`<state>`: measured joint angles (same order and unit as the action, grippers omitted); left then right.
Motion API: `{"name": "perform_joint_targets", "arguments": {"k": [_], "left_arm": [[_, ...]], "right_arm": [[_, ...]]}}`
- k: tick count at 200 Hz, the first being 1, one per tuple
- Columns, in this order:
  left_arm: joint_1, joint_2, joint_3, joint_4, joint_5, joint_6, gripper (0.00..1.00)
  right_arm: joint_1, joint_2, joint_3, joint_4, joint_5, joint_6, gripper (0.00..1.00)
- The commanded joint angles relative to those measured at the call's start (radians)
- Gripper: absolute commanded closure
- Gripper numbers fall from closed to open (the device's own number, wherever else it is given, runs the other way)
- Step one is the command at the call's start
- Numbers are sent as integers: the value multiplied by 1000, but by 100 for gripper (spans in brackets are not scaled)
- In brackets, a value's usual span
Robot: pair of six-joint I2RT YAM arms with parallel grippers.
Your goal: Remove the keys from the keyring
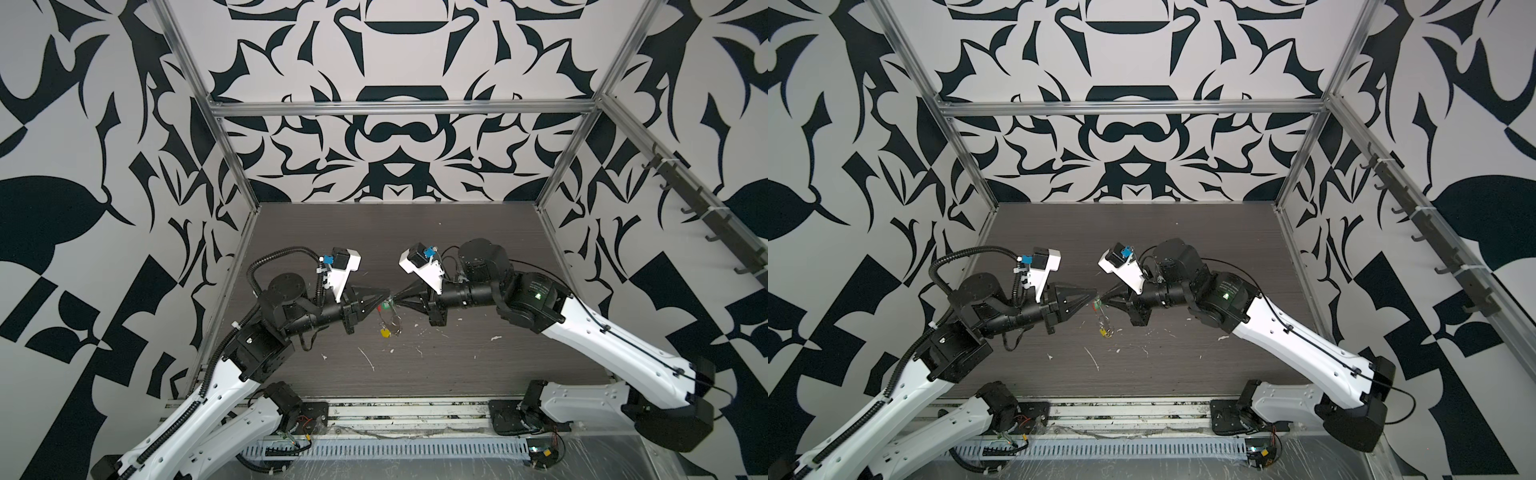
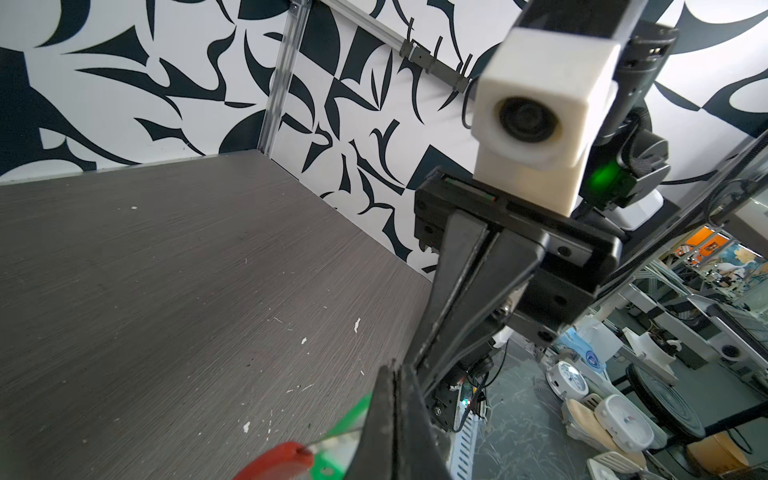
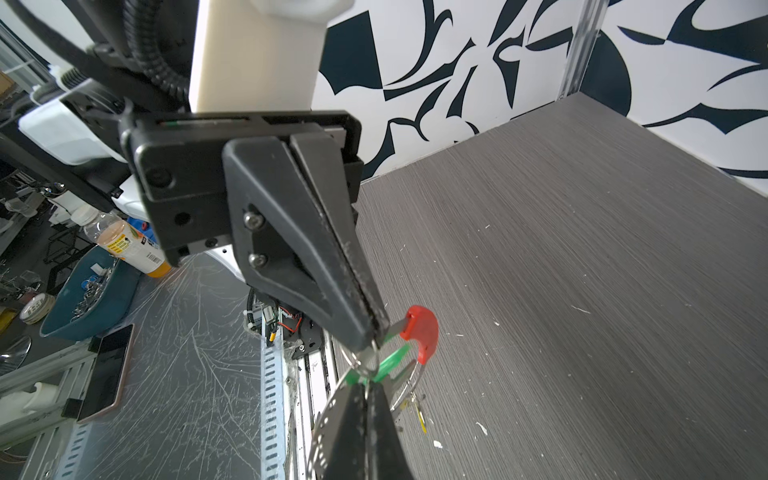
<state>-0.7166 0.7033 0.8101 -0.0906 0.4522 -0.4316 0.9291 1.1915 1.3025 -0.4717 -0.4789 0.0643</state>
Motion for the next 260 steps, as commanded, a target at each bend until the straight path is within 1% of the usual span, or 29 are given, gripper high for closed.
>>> {"name": "perform_joint_targets", "arguments": {"k": [1, 31, 53, 72, 103, 123, 138, 156, 164, 166, 181, 207, 222, 233, 260], "left_arm": [[0, -40, -39, 122, -54, -38, 100], [0, -94, -113, 260, -117, -79, 100], [0, -101, -148, 343, -137, -105, 100], [0, -96, -167, 400, -148, -120, 100], [0, -92, -175, 443, -165, -121, 100], [0, -84, -178, 470, -152, -118, 100], [0, -73, -177, 479, -115, -112, 100], [0, -73, -174, 462, -65, -88, 100], [0, -78, -168, 437, -50, -73, 100], [0, -80, -166, 430, -48, -69, 100], [1, -98, -158, 386, -41, -43, 100], [0, -128, -163, 356, -47, -26, 100], [0, -140, -172, 371, -32, -27, 100], [0, -145, -180, 383, -27, -29, 100], [0, -164, -212, 463, -5, -52, 100]], "right_arm": [[9, -20, -25, 82, -15, 18, 100], [25, -33, -82, 174, -14, 50, 100], [56, -33, -125, 244, 20, 66, 100], [95, -30, -148, 285, 63, 60, 100], [126, -29, -187, 352, 76, 71, 100], [139, -17, -199, 391, 60, 81, 100], [141, -3, -191, 393, 54, 86, 100], [140, -13, -177, 350, 88, 82, 100], [140, -25, -172, 323, 108, 74, 94], [141, -29, -171, 317, 113, 73, 91], [140, -64, -167, 280, 140, 56, 78], [140, -119, -146, 226, 142, 39, 66], [140, -151, -137, 209, 139, 38, 62], [139, -173, -133, 212, 139, 43, 61], [139, -199, -142, 287, 208, 83, 59]]}}
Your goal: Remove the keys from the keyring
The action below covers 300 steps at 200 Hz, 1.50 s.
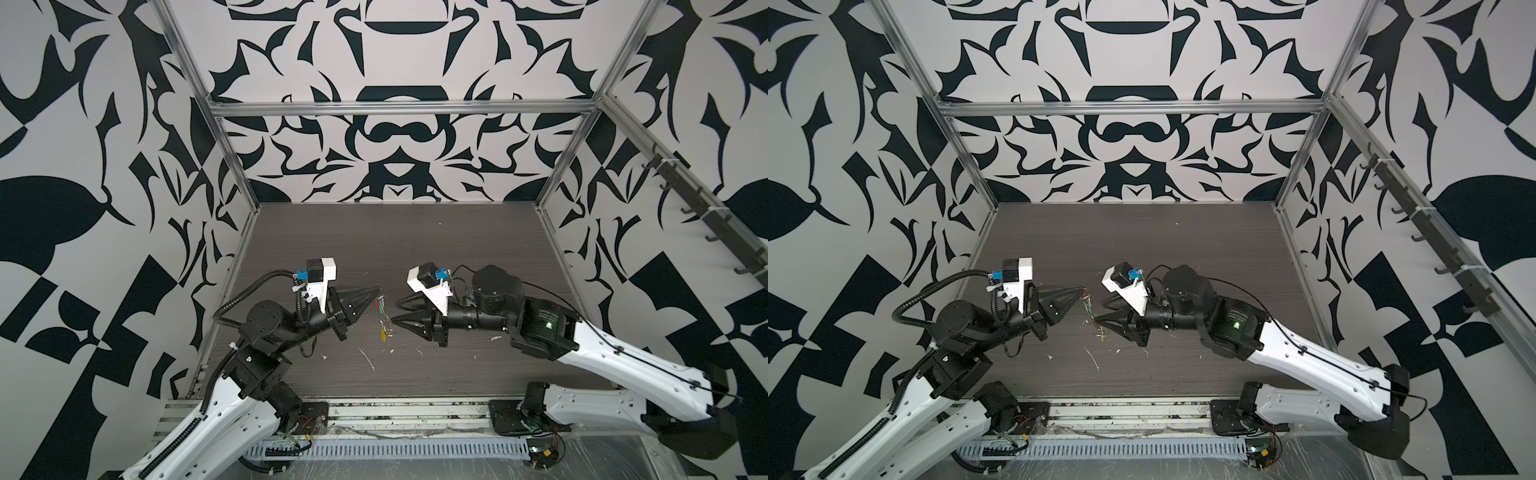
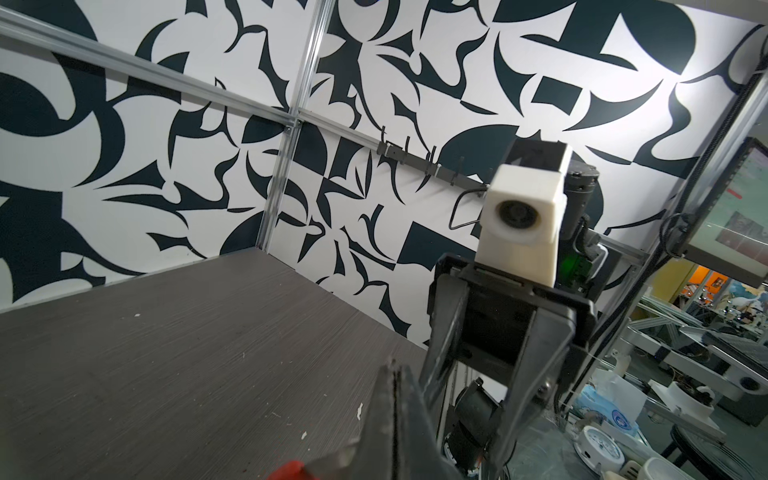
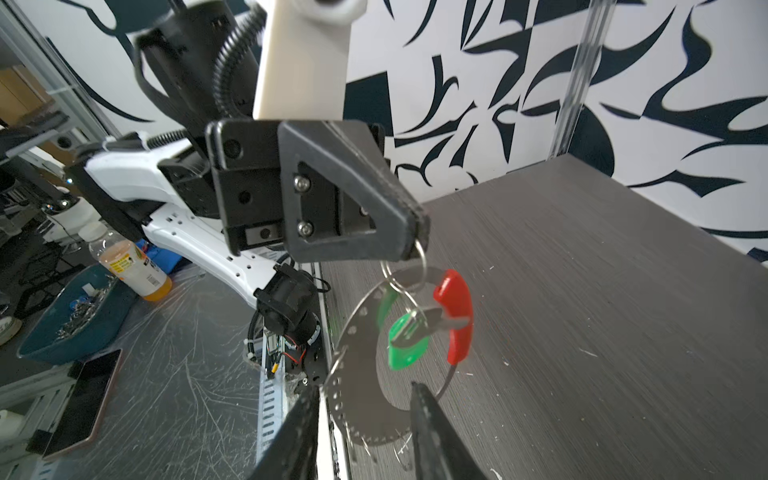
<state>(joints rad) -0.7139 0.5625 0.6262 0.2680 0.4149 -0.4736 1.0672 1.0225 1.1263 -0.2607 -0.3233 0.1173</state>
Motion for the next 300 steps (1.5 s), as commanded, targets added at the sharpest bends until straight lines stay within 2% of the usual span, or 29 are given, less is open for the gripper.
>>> {"name": "perform_joint_targets", "arguments": {"k": [1, 27, 50, 104, 155, 210, 239, 268, 284, 300], "left_arm": [[-3, -24, -29, 107, 34, -11, 100], [-2, -25, -40, 155, 54, -26, 100], [-2, -20, -42, 177, 65, -36, 100], [-2, -20, -49, 216, 73, -46, 100], [-2, -28, -49, 218, 62, -41, 100], [-2, -24, -45, 214, 56, -39, 100], [-2, -26, -23, 164, 55, -40, 100], [-2, -59, 0, 54, 38, -31, 72], [-2, -85, 23, -42, 26, -2, 63], [-2, -101, 51, -148, 8, 16, 61]], "right_arm": [[2, -30, 35, 78, 54, 32, 59], [2, -12, 25, 181, 84, 72, 57], [2, -7, -8, 292, 58, 113, 53], [1, 56, 1, 331, -35, 157, 54], [-3, 80, -8, 368, -114, 192, 69], [-15, 88, -4, 361, -132, 207, 100], [-21, 81, 25, 294, -125, 190, 100], [-35, 71, 92, 117, -102, 126, 100], [-51, 72, 136, -2, -96, 80, 100], [-68, 80, 179, -102, -100, 42, 100]]}}
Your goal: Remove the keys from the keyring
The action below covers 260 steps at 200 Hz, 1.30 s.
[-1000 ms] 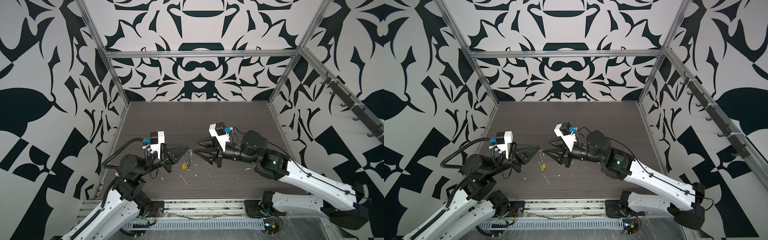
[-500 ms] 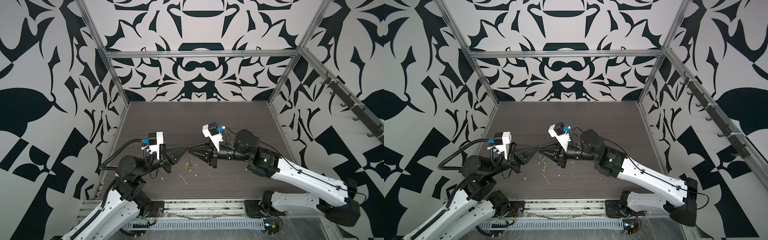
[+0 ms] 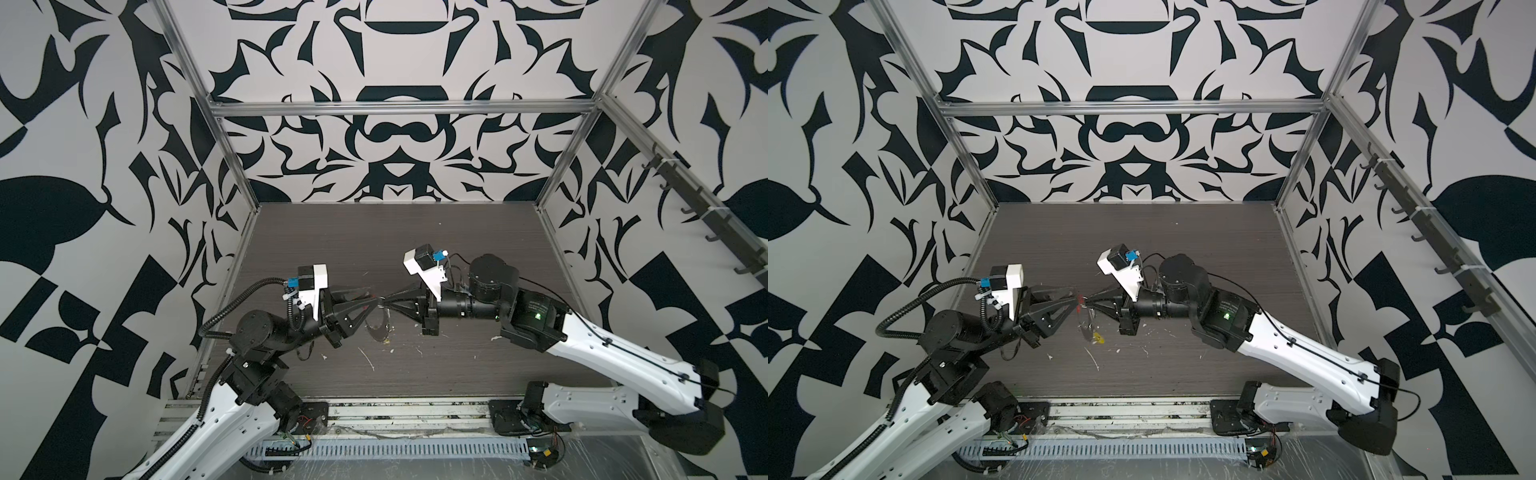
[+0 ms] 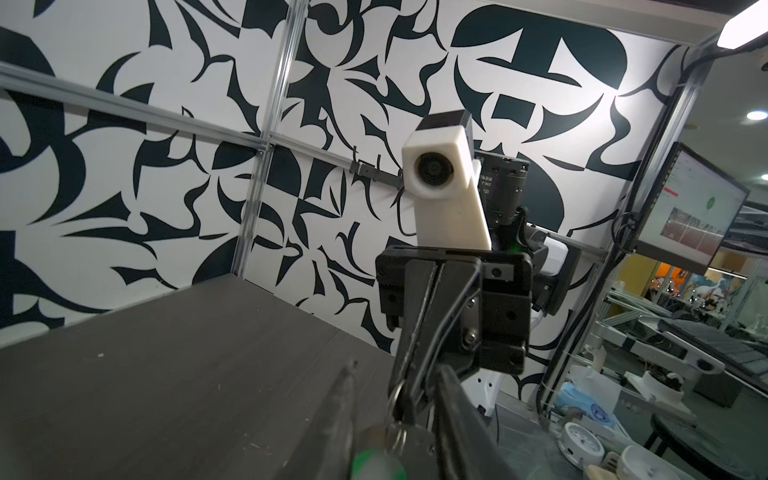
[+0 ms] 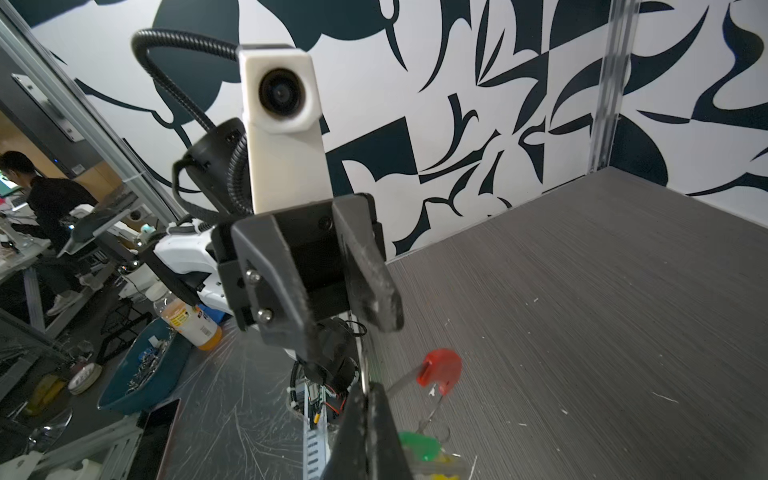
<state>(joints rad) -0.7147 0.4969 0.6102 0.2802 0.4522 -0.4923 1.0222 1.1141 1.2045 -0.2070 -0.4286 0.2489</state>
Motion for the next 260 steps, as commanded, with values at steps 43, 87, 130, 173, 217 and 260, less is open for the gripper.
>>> {"name": "perform_joint_targets", "arguments": {"k": [43, 87, 130, 173, 217, 260], "left_arm": [[-2, 105, 232, -456, 75, 71, 64], [-2, 244, 336, -603, 189, 79, 64], [-2, 292, 373, -665, 217, 101, 74], [-2, 323, 410, -719, 231, 122, 79], [-2, 349, 427, -722, 254, 128, 78], [-2, 355, 432, -724, 244, 139, 100]], "right_arm": [[-52, 37, 210, -361, 2, -174, 100], [-53, 82, 275, -478, -27, -235, 100], [-53, 101, 308, -528, -54, -263, 100], [-53, 118, 329, -552, -64, -273, 100], [-53, 127, 340, -552, -68, -272, 100], [-53, 138, 343, -547, -71, -268, 100]]}}
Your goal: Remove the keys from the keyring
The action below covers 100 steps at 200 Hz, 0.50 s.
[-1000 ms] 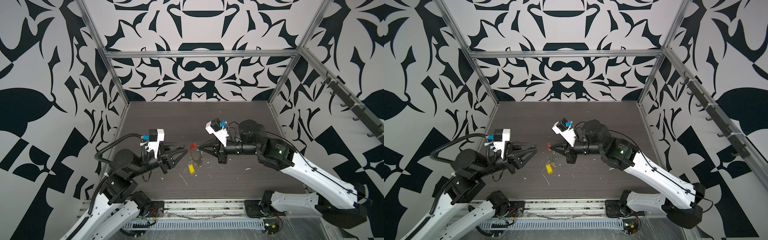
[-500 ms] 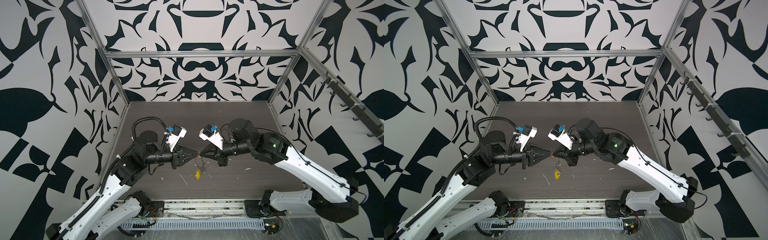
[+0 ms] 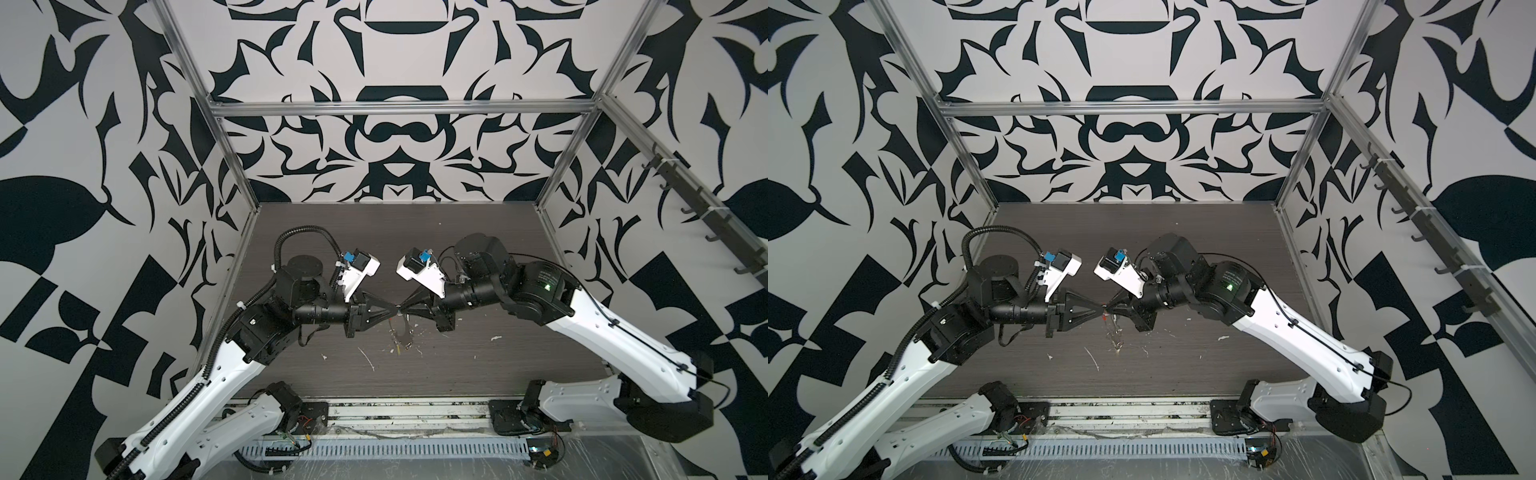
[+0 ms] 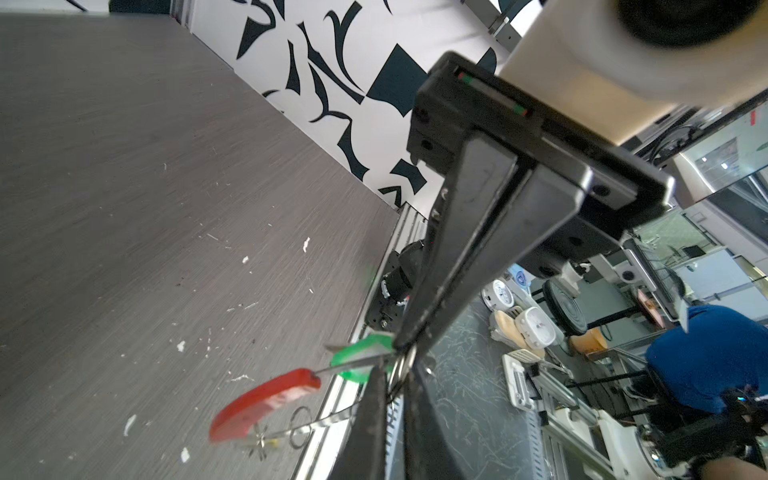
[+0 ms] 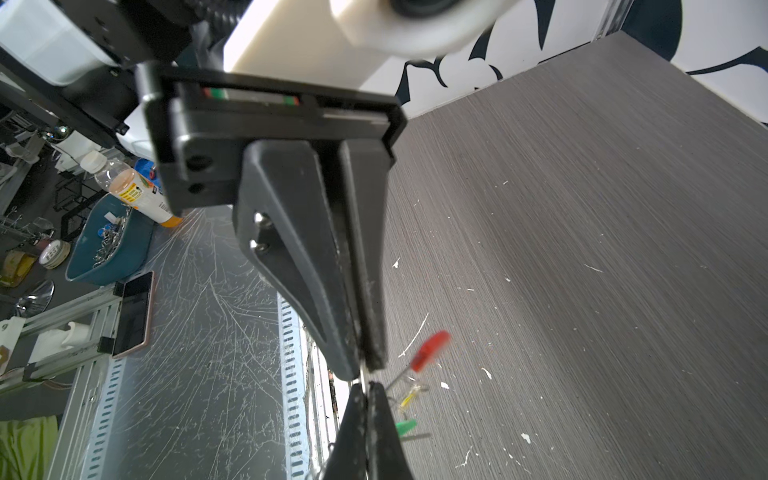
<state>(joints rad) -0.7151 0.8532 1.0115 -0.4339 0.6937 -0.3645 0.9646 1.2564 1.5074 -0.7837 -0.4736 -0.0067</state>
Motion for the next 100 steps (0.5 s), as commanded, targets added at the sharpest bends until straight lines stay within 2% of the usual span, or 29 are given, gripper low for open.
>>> {"name": "perform_joint_targets", "arguments": {"k": [1, 18, 40, 52, 71, 78, 100], "left_arm": [[-1, -2, 30, -10, 3, 12, 100], [-1, -19, 22, 8, -19, 17, 100], [-3, -75, -10, 40, -104, 41, 100], [-3, -115, -34, 63, -147, 59, 100], [-4, -197, -88, 134, -201, 86, 100], [-4, -223, -108, 164, -218, 96, 100], [-4, -286, -178, 301, -237, 104, 100]], "right_arm": [[5, -4, 40, 30, -26, -12, 100], [5, -4, 32, 51, -25, 6, 100], [5, -40, -5, 123, -2, 32, 70], [5, -80, -35, 174, 34, 49, 60], [7, -149, -88, 246, 108, 60, 54], [8, -178, -114, 279, 129, 67, 49], [8, -240, -181, 358, 153, 83, 47]]}}
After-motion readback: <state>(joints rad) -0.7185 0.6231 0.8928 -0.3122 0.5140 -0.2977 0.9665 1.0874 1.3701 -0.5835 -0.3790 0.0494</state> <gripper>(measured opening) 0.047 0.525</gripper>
